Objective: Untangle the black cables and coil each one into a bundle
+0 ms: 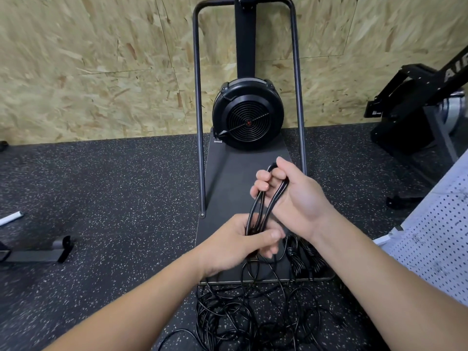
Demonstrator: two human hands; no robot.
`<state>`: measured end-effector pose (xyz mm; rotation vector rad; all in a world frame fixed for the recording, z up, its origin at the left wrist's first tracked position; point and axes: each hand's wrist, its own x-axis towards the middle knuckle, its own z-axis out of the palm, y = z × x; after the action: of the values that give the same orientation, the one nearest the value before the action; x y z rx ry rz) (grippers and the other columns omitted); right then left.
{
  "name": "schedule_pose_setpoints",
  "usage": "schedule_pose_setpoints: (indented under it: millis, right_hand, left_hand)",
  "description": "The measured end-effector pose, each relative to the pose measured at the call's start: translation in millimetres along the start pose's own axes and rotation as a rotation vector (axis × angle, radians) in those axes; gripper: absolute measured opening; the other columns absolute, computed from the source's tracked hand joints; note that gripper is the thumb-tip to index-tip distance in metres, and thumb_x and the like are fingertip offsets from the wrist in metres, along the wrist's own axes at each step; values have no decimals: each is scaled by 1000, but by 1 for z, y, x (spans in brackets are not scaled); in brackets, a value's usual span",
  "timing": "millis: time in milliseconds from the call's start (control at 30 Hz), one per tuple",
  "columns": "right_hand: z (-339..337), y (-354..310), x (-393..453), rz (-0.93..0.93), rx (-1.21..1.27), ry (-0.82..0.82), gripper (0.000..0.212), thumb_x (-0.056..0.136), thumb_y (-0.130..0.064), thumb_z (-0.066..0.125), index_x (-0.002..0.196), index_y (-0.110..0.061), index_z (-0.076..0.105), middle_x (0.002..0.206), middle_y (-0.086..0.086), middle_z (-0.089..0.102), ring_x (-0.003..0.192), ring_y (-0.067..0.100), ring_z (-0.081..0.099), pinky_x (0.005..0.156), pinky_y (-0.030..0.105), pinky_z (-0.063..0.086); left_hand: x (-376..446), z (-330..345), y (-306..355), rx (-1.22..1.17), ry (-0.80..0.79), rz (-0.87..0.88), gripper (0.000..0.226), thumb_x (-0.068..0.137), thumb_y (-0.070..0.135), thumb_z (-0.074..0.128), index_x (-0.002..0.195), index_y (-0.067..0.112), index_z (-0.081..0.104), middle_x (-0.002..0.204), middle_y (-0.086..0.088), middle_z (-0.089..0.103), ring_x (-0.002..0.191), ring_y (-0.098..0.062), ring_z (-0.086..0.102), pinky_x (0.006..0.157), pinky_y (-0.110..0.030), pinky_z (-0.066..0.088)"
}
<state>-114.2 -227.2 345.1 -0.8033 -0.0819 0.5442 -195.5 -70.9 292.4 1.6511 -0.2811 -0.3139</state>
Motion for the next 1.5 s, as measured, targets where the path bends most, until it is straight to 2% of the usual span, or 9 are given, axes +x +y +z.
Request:
schedule_pose_setpoints:
  millis: [267,400,667,833,1000,1133,1267,1367,1500]
  right_hand:
    - [1,6,-1,-12,-84,-40,42,117,-31,51,80,-13,47,94,18,65,97,33,74,100,53,62]
    - [0,-2,-3,-15,-70,-69,44,120,-31,43,83,-9,51,127,31,69,126,50,71,101,54,63]
    - [-7,-6,0,-6,-146,-93,41,120,-33,40,90,-9,52,129,33,69,128,52,69,109,61,57]
    - [-33,9,13,122,-342,-46,59,116,-51,43,133,2,61,138,25,72,126,43,71,119,67,46]
    - [-55,50,9,333,-875,-294,49,96,6,56,138,-17,71,136,5,77,134,21,69,127,55,39]
    - [-52,77,5,363,-1052,-486,49,97,-3,71,143,-20,66,148,-8,69,148,4,53,133,34,29]
    - [-50,83,7,286,-1269,-552,17,102,-28,73,115,-16,74,116,4,79,108,13,72,108,41,54]
    - [-48,59,7,253,-1548,-607,27,99,-44,68,95,-17,71,80,6,67,73,15,52,73,41,47]
    - [-32,12,0,151,-1633,-438,41,105,-54,65,85,-20,74,75,0,76,64,8,60,70,32,52]
  left_hand:
    - [2,14,2,-131,164,-37,22,113,39,59,95,28,62,77,-13,45,59,-20,36,59,-35,44]
    - [0,5,8,-247,36,-50,30,117,35,51,103,9,55,71,-13,63,54,-26,49,61,-37,49]
    - [2,-5,7,-272,-4,-62,28,118,28,46,111,6,63,72,-10,47,56,-19,37,55,-27,39]
    - [9,-9,3,-307,253,-38,24,119,28,45,104,12,56,71,-1,38,58,-14,30,54,-25,32]
    - [11,-29,16,-481,355,26,23,119,28,46,103,14,55,73,0,34,61,-13,27,54,-25,30]
    - [10,-38,22,-542,363,52,23,118,29,47,100,18,55,73,2,31,60,-12,25,53,-23,31]
    - [8,-54,24,-574,362,83,21,118,27,48,101,18,57,73,3,30,57,-9,26,50,-21,30]
    - [0,-78,25,-564,353,52,21,117,27,49,101,18,58,74,3,32,56,-8,24,49,-21,27]
    - [-10,-100,16,-320,385,-125,24,118,25,48,98,16,58,74,-1,44,59,-13,29,49,-22,29]
